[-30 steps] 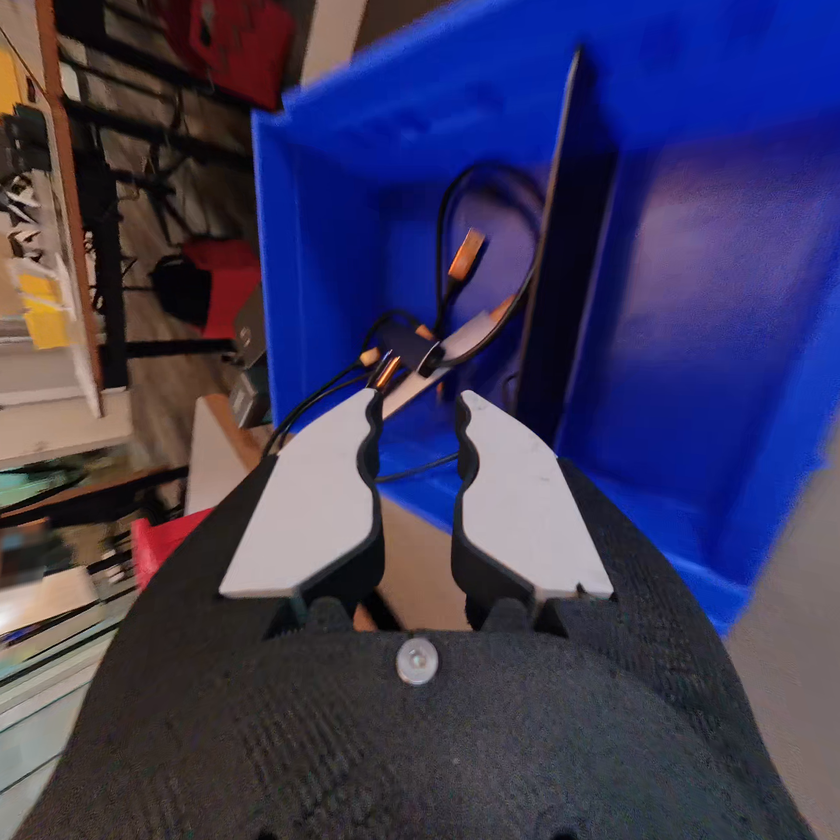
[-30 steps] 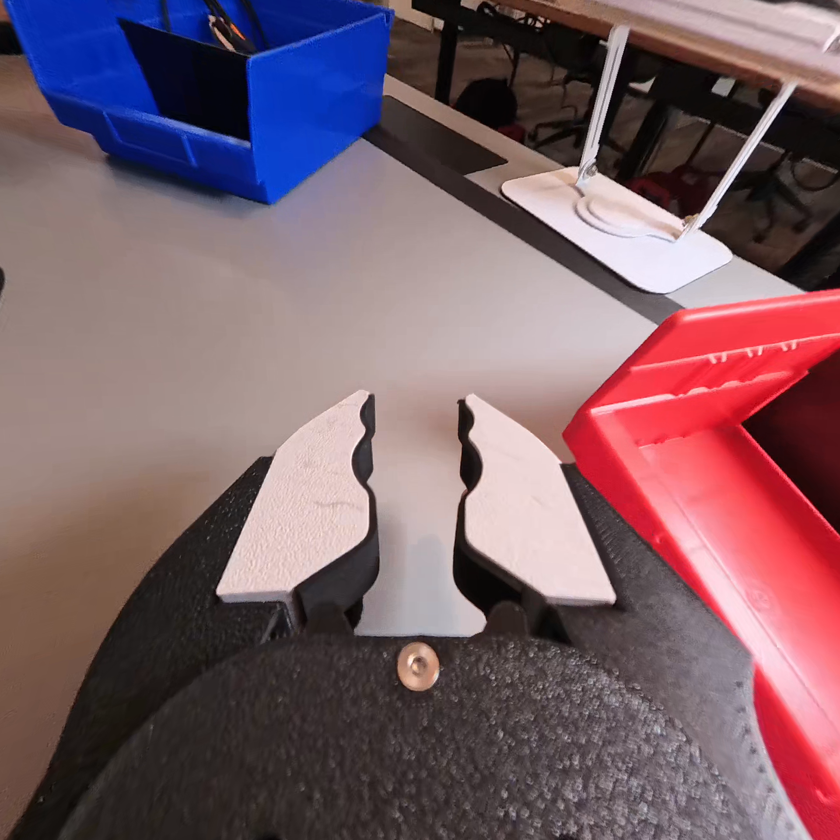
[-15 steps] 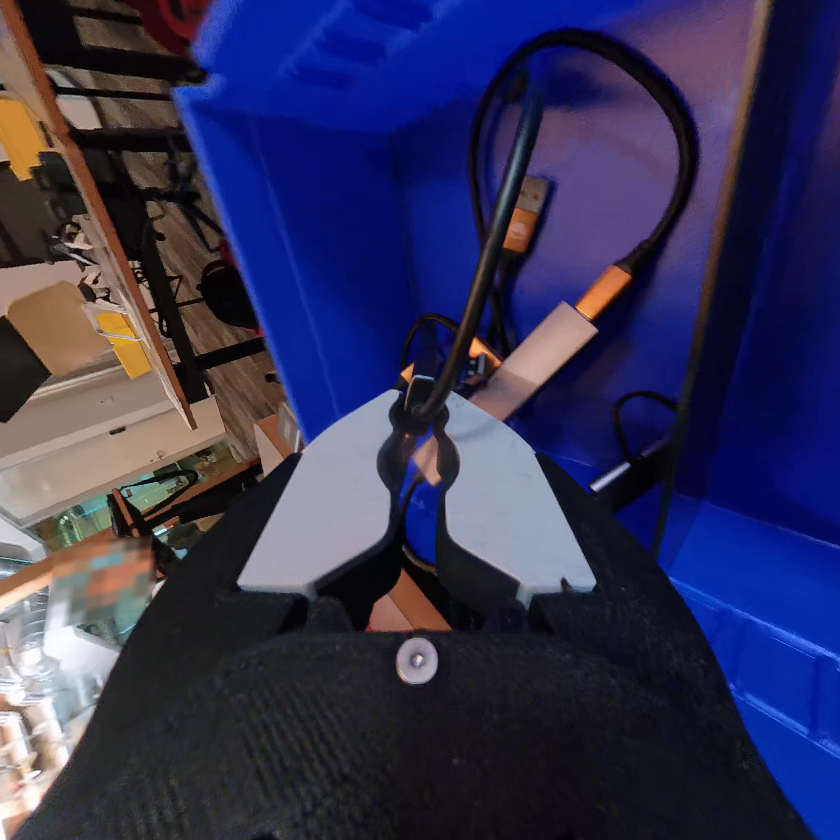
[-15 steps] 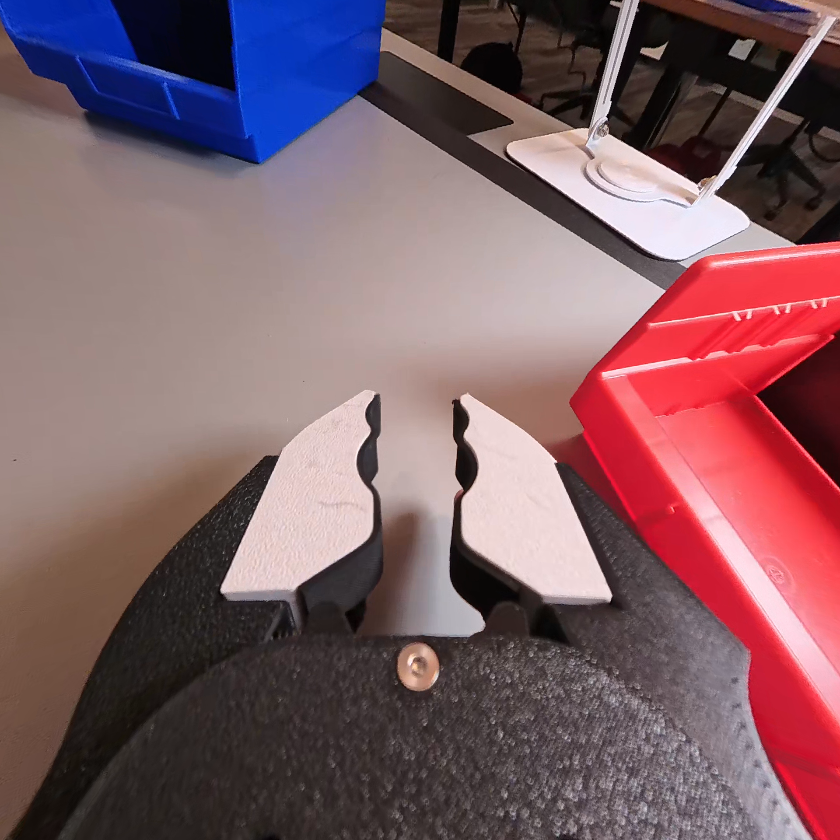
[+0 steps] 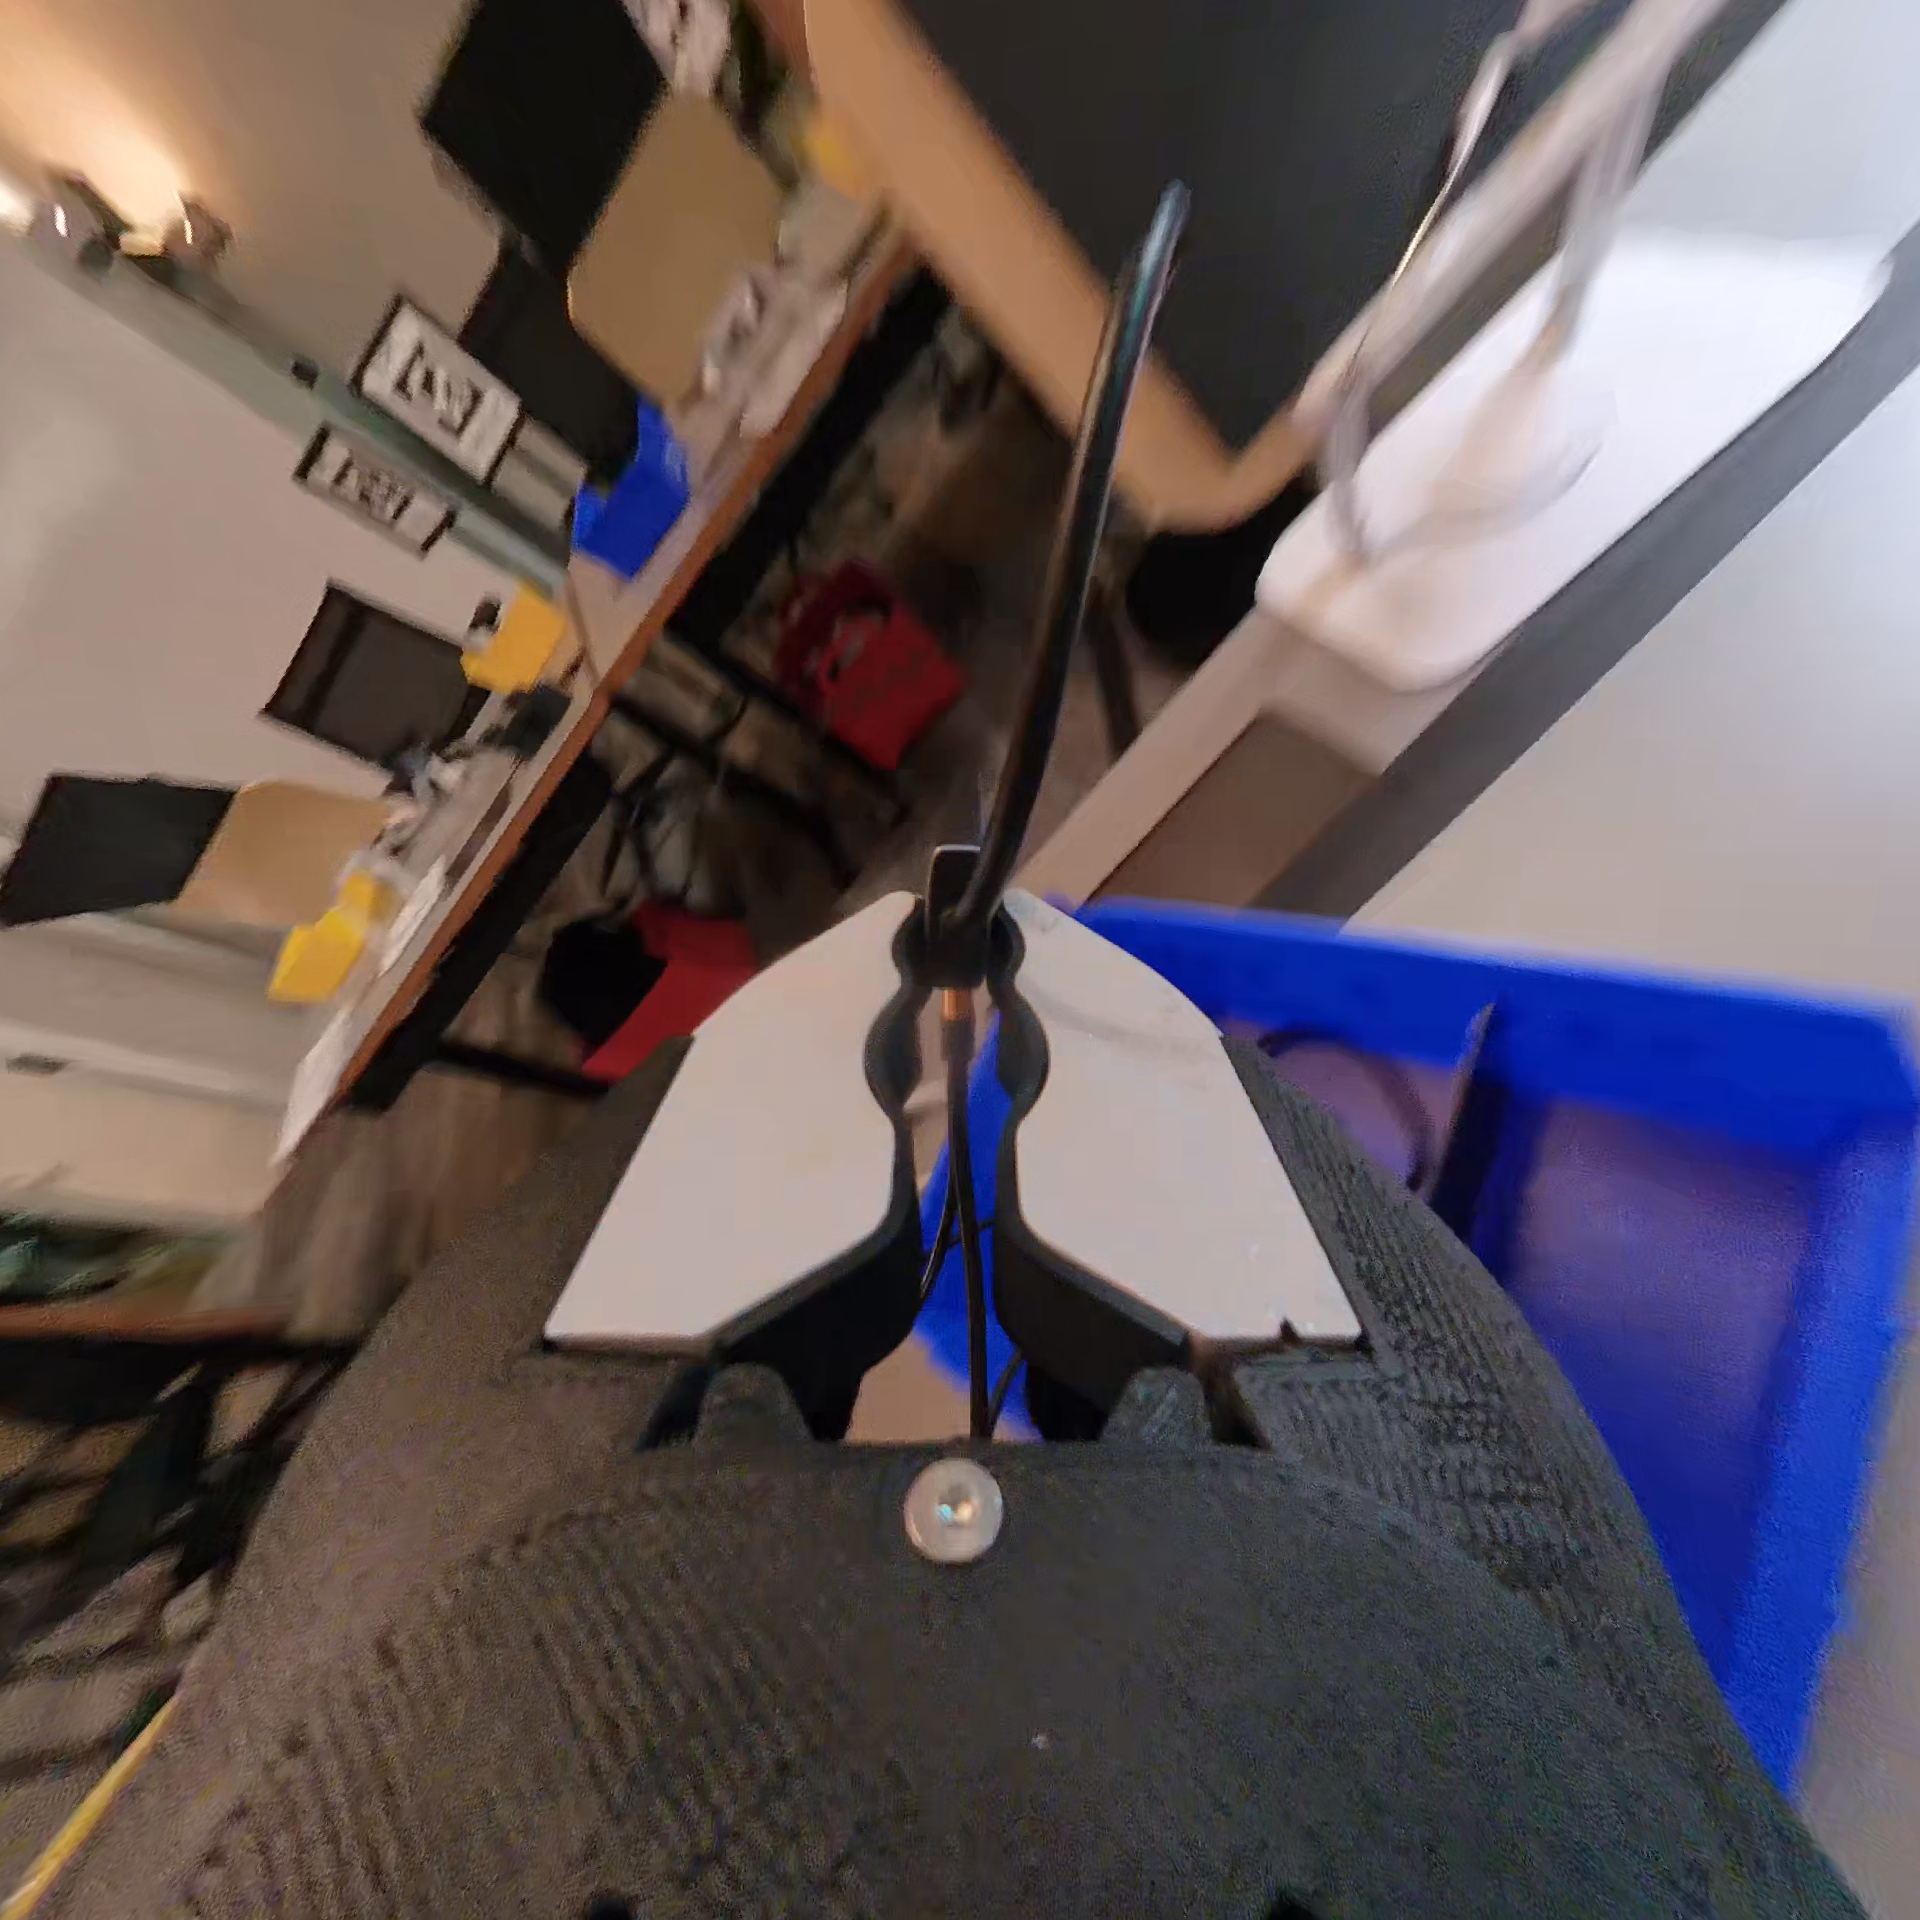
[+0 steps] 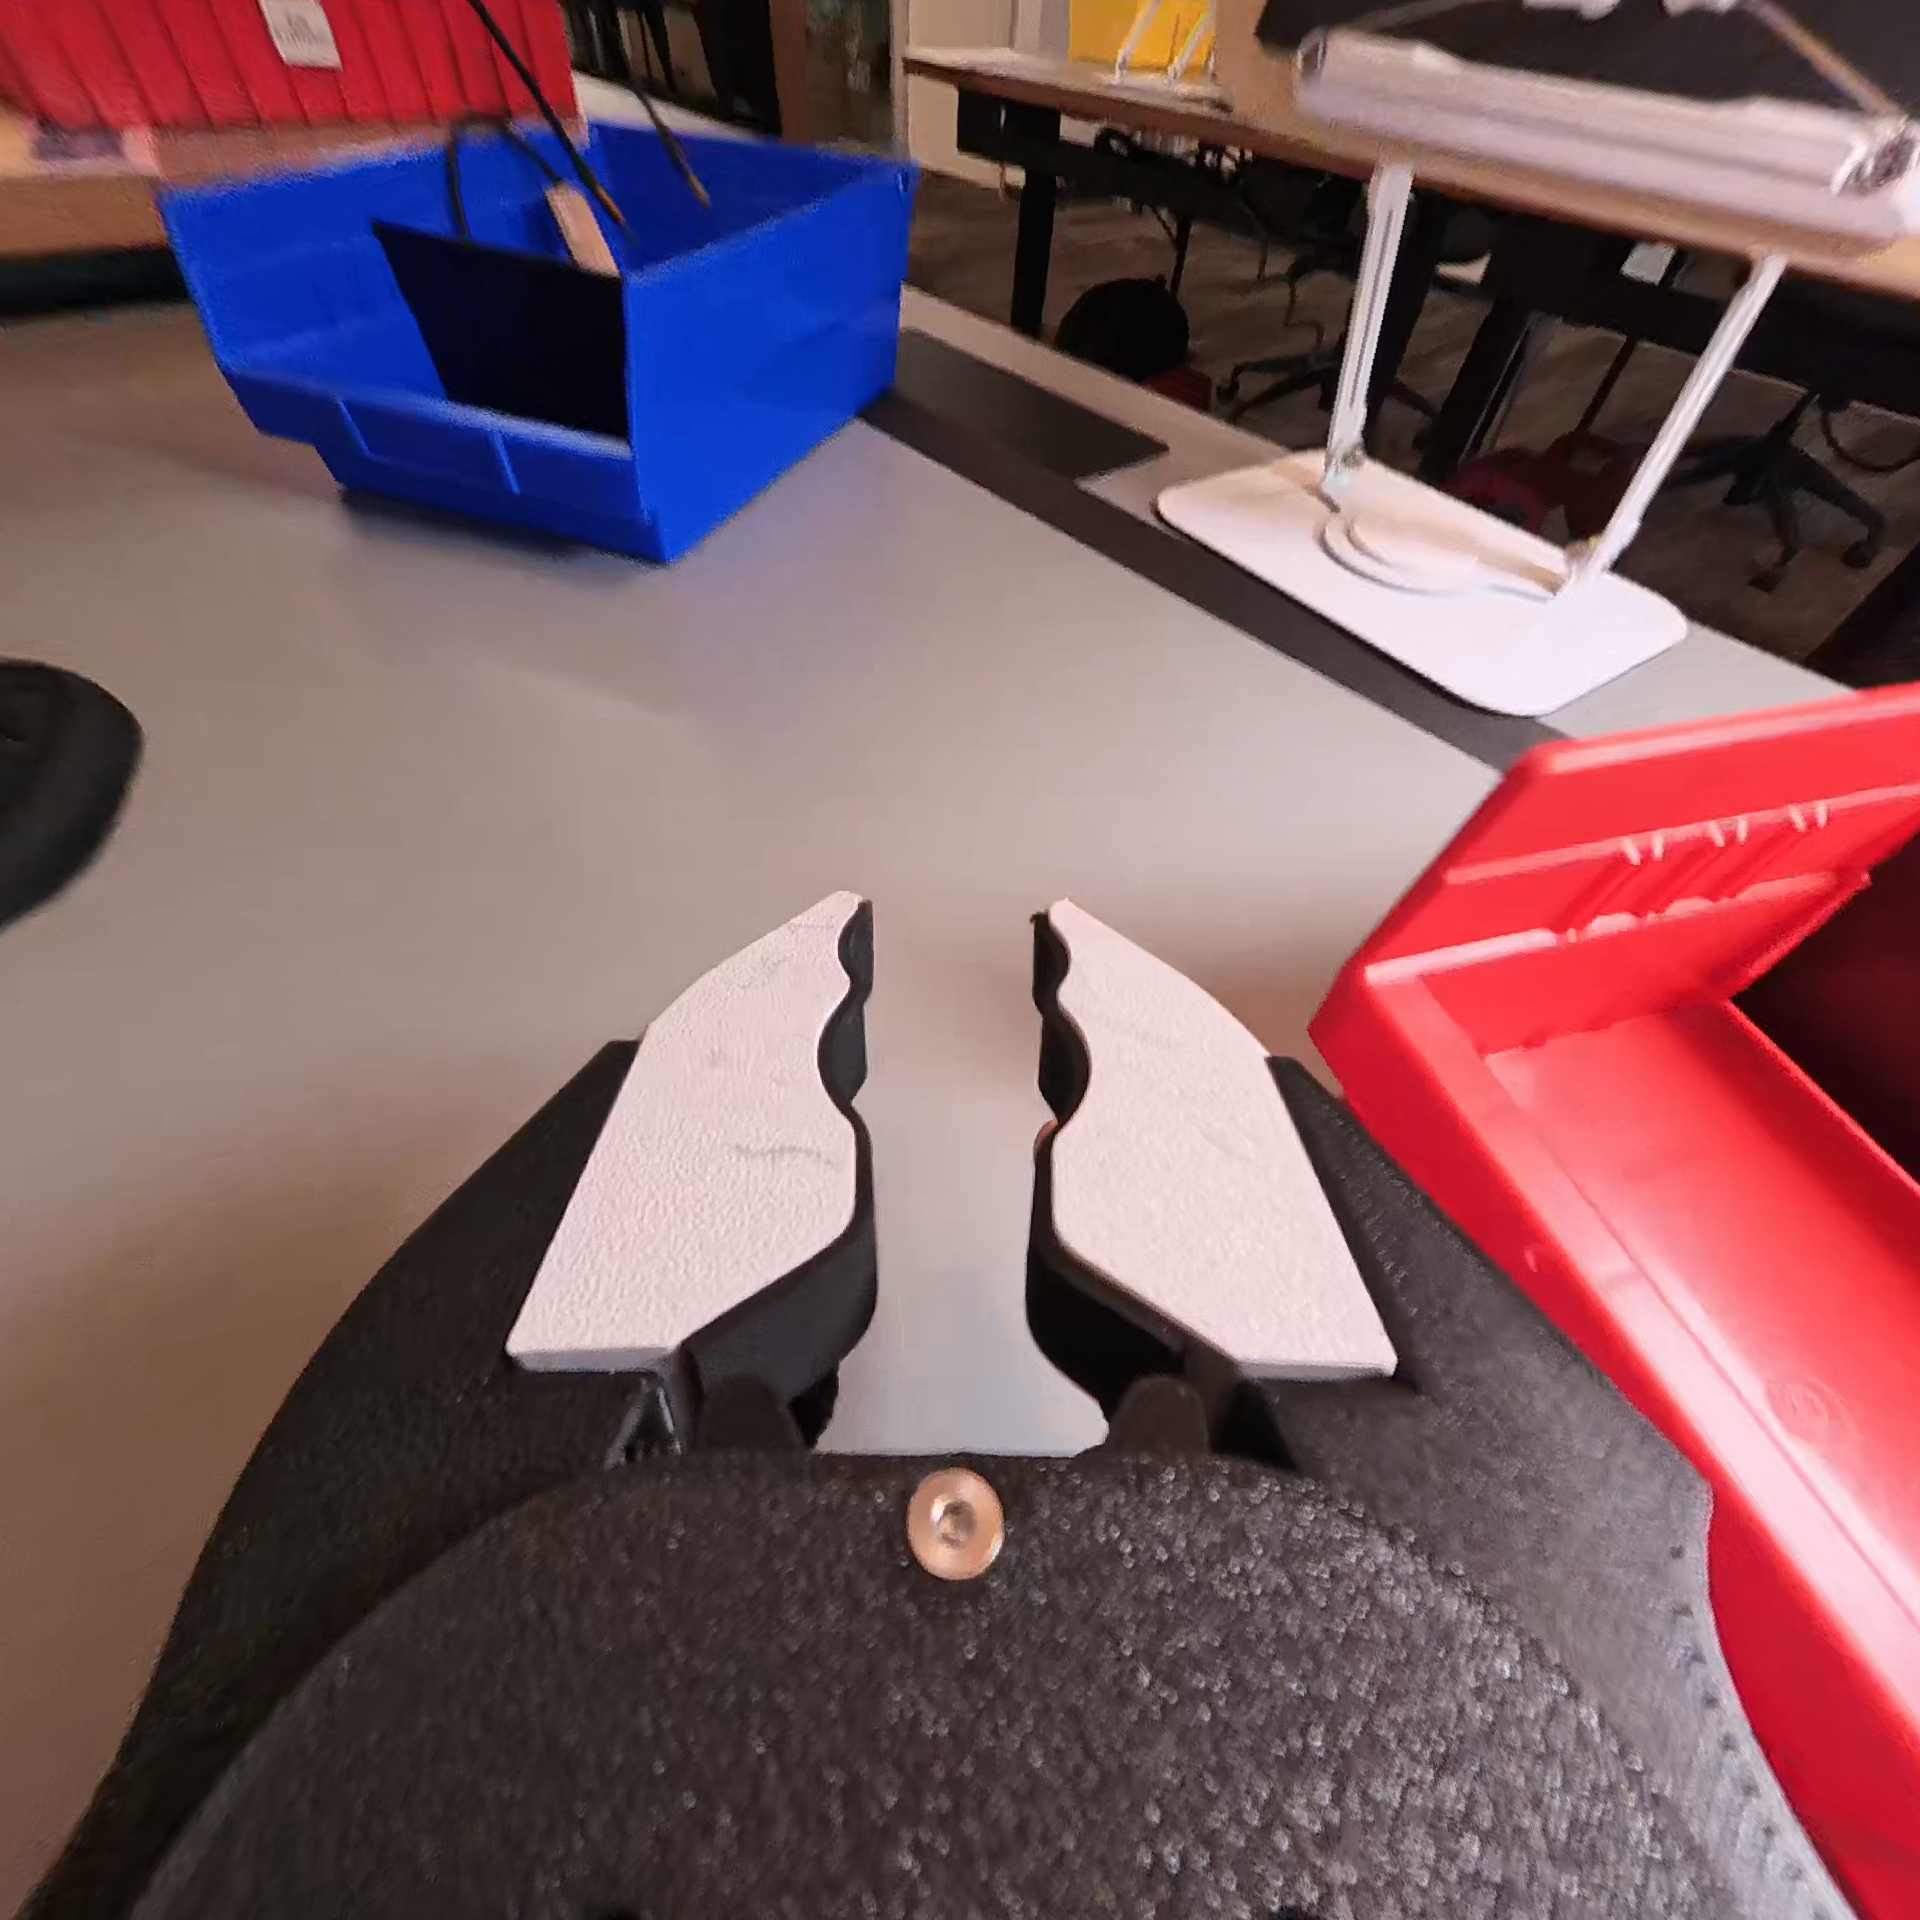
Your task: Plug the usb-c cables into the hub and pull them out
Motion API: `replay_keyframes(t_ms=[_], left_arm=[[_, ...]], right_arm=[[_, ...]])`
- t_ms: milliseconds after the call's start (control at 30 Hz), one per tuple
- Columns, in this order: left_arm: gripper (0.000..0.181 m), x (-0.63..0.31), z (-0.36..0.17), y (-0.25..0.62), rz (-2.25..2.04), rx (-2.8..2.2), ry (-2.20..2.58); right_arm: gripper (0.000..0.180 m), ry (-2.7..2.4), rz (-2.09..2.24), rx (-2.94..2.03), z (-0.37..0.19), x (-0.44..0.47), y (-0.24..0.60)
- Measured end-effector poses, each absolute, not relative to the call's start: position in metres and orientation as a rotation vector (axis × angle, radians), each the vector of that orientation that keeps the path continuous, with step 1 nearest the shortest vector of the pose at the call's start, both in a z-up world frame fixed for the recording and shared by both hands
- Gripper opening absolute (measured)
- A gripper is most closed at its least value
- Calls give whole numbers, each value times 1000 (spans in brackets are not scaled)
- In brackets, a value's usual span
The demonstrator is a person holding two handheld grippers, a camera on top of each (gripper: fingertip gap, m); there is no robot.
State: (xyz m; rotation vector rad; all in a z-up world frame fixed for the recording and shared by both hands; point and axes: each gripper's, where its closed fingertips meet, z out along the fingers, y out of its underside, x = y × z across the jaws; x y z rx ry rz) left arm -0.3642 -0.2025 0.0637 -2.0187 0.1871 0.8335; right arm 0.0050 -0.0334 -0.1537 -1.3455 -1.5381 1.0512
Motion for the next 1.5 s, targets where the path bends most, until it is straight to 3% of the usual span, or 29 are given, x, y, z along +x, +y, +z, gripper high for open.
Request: replay_keyframes(t_ms=[267,467,567,600,667,733,867,933,1033,1167,1400,1500], left_arm=[[10,-184,133,-149,170,-1517,308],[10,-79,121,-130,-313,-1254,381],[10,-44,99,-120,-520,-1184,428],[10,-35,91,-116,-562,-1178,452],[10,-28,78,-105,-600,-1207,448],[10,-25,72,-103,-649,-1225,445],[13,-31,51,-100,-634,-1378,458],[27,-48,56,-106,-610,-1373,414],[31,-89,74,-120,-408,-1377,314],[18,-79,87,-150,-214,-1425,439],[30,-25,15,-104,49,-1700,710],[37,-24,-13,-99,-30,-1770,779]], right_arm=[[35,-1423,1295,-1039,-13,-47,-71],[47,-1206,1492,-870,91,-40,-63],[49,-1253,1595,-853,86,-32,-71],[43,-1285,1671,-830,82,-28,-77],[11,-1341,1802,-761,76,-19,-84],[7,-1373,1818,-713,73,-14,-85],[7,-1416,1760,-703,73,-7,-80],[7,-1428,1730,-729,75,0,-72],[7,-1484,1543,-854,66,3,-51],[6,-1574,1183,-1009,35,-5,-25],[7,-1867,1030,-955,-16,-32,-82],[7,-1940,1089,-886,-18,-25,-101]])
